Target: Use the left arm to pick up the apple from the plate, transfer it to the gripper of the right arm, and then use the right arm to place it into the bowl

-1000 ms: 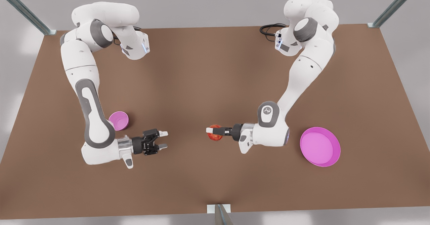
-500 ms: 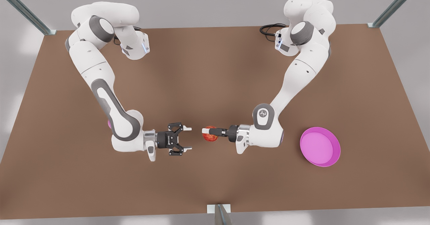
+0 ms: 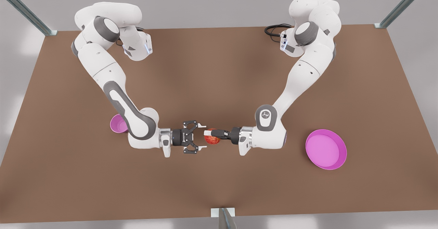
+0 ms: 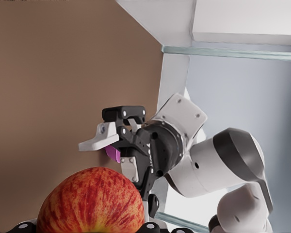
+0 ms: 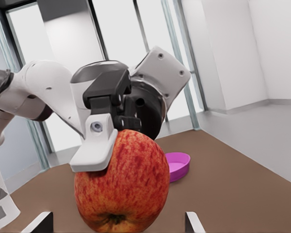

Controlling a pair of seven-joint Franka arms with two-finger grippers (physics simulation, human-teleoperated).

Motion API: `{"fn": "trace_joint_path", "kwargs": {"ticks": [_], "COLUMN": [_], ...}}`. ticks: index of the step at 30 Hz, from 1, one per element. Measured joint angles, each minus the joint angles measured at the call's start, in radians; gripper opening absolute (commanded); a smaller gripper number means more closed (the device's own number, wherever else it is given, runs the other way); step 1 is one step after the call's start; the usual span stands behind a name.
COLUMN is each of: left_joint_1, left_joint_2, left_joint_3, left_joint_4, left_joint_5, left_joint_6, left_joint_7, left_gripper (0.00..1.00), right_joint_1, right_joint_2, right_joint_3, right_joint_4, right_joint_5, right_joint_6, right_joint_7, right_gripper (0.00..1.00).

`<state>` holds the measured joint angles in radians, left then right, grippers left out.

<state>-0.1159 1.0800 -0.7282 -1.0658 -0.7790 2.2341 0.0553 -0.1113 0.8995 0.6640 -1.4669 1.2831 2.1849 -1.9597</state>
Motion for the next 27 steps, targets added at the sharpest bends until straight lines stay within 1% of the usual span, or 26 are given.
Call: {"fn": "trace_joint_path", "kwargs": {"ticks": [11, 17, 24, 25, 26, 27], "left_joint_1": [-0.007, -0.007, -0.007, -0.008, -0.008, -0.008], "left_joint_2": [0.000, 0.002, 0.003, 0.004, 0.004, 0.005], "left_joint_3": [0.000, 0.000, 0.000, 0.000, 0.000, 0.000], "left_joint_4": [-0.001, -0.001, 0.000, 0.000, 0.000, 0.001], "left_joint_5": [0.000, 0.000, 0.000, 0.000, 0.000, 0.000], "left_joint_6": [0.021, 0.025, 0.027, 0.027, 0.028, 0.028], "left_joint_7": [0.028, 0.037, 0.045, 0.046, 0.047, 0.048], "left_gripper": [0.77, 0.77, 0.77, 0.77, 0.77, 0.77], "right_joint_1": [0.017, 0.016, 0.016, 0.016, 0.016, 0.016], "right_joint_2": [0.033, 0.057, 0.065, 0.065, 0.065, 0.065], "right_joint_3": [0.033, 0.069, 0.078, 0.080, 0.081, 0.082], "right_joint_4": [0.017, 0.045, 0.054, 0.054, 0.054, 0.054], "right_joint_5": [0.010, 0.012, 0.019, 0.019, 0.019, 0.018], "right_joint_6": [0.056, 0.085, 0.103, 0.104, 0.105, 0.106], "right_joint_7": [-0.129, -0.172, -0.208, -0.212, -0.215, -0.218], "right_gripper": [1.00, 1.00, 1.00, 0.95, 0.78, 0.65]}}
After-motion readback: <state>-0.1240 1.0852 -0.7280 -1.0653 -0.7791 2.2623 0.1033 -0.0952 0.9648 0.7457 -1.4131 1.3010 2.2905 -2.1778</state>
